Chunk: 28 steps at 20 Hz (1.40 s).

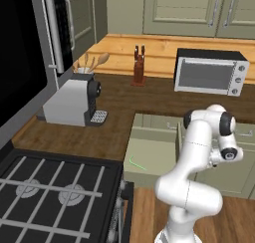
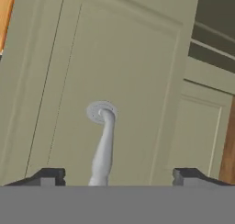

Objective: Take a straw from the drawer in front and place it inside the glass cup on the dining counter.

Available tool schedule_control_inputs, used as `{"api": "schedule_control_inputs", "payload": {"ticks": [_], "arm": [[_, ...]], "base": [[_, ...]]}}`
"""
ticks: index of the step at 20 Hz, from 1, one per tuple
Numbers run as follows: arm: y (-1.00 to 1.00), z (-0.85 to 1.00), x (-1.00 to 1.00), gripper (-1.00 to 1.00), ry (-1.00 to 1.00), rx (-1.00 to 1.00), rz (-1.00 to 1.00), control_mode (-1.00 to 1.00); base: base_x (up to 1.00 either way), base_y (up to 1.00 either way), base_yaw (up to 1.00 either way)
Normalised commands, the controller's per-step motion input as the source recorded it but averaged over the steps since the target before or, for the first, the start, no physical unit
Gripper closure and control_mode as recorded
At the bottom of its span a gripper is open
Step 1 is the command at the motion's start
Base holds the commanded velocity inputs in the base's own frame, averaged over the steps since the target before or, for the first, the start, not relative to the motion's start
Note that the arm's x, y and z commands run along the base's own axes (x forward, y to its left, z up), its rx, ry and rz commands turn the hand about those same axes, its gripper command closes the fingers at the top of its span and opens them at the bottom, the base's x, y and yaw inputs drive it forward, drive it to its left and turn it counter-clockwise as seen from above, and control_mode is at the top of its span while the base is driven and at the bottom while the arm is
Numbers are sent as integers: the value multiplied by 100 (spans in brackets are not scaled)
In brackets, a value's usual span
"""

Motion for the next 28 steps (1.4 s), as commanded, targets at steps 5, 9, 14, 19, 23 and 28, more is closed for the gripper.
{"api": "schedule_control_inputs", "payload": {"ticks": [5,9,14,19,23,28], "arm": [[-16,85,-43,-100,0,-18,-3,-100],[16,100,-34,-100,0,-25,-4,-100],[53,100,-11,-100,0,-29,0,-100],[87,98,0,-100,0,-33,0,-100],[91,54,9,-100,8,-23,0,-100],[77,4,26,-100,12,-15,0,-100]], "base": [[0,0,0],[0,0,0],[0,0,0],[0,0,0],[0,0,0],[0,0,0]]}}
